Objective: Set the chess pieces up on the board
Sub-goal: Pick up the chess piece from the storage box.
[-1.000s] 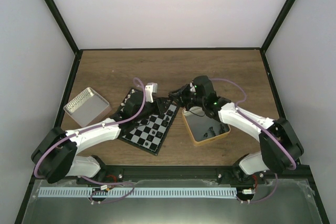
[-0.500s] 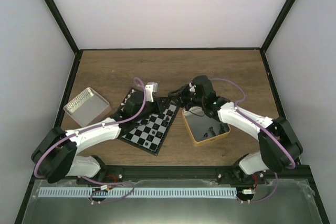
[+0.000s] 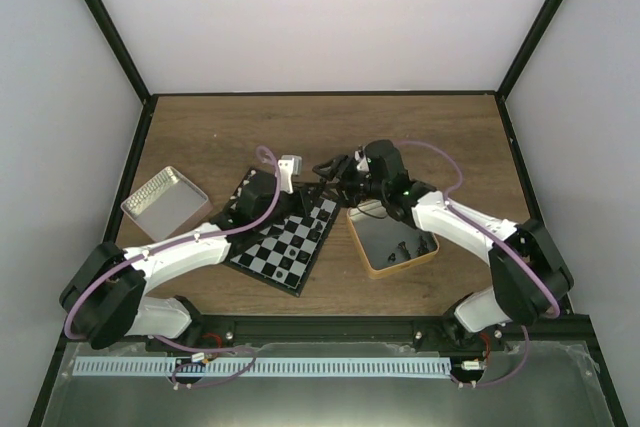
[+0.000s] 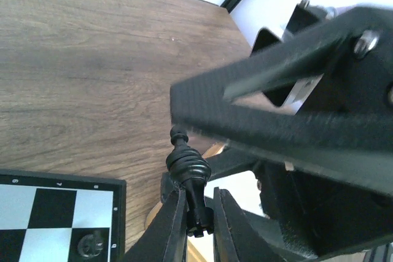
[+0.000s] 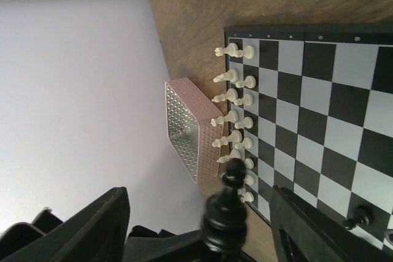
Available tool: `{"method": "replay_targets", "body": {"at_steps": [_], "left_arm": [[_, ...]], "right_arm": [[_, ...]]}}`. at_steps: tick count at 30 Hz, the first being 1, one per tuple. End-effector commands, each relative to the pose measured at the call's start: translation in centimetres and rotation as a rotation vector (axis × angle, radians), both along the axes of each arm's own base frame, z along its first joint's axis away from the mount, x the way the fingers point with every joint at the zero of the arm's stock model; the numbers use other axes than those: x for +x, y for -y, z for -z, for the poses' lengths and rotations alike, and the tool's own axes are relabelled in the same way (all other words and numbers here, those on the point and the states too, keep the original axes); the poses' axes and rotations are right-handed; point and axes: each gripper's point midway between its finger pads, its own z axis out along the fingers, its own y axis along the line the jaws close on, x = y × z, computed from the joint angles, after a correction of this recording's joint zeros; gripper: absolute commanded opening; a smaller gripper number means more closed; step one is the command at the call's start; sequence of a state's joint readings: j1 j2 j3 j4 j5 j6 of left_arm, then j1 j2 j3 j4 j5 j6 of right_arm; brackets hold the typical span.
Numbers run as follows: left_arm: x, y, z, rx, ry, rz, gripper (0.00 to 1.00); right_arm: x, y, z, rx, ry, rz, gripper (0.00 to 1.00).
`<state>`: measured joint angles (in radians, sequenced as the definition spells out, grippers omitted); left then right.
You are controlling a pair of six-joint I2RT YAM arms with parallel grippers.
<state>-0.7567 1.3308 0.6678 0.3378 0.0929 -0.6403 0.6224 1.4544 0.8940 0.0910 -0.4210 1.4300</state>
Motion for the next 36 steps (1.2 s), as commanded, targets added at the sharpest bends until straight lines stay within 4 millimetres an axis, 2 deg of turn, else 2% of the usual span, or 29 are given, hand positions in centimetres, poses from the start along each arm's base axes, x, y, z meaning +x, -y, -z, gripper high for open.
{"method": "replay_targets", "body": {"at_steps": [1,5,8,10,11,16,21,25,28,36], "left_arm": [[-0.3,0.0,-1.2,0.043,0.075,0.047,0.04],[-1.9,-0.2,-2.3,0.036,0.125,0.143,0.04],[-2.9,-0.6,-3.8,0.013,0.169,0.205,0.04],[-3.5,-0.7,-5.1,-0.011,0.202,0.246,0.04],[-3.9,-0.8,-5.9,-0.027,0.224,0.271,0.04],[-7.3,-0.4,-10.1,-0.125,0.343,0.458,0.04],[-10.1,-0.5,-13.5,-0.183,0.425,0.596,0.04],[-11.5,-0.9,-15.4,-0.214,0.476,0.655,0.04],[-11.9,-1.0,-15.7,-0.218,0.485,0.680,0.04],[-11.7,-0.7,-15.1,-0.208,0.465,0.695,0.04]], "right_arm": [[0.5,-0.2,-2.7,-0.027,0.171,-0.055,0.69],[0.0,0.9,-4.4,-0.028,0.360,-0.141,0.78],[-1.3,1.9,-6.0,0.012,0.497,-0.241,0.83],[-2.5,2.4,-7.5,0.045,0.603,-0.308,0.85],[-3.8,2.5,-8.4,0.076,0.662,-0.371,0.86],[-7.7,2.8,-12.2,0.146,0.854,-0.523,0.86],[-10.2,3.1,-14.2,0.200,0.915,-0.608,0.72],[-11.5,3.4,-14.7,0.227,0.911,-0.653,0.68],[-12.1,3.6,-15.2,0.236,0.928,-0.668,0.66],[-12.2,3.5,-16.5,0.251,0.946,-0.684,0.41]]}}
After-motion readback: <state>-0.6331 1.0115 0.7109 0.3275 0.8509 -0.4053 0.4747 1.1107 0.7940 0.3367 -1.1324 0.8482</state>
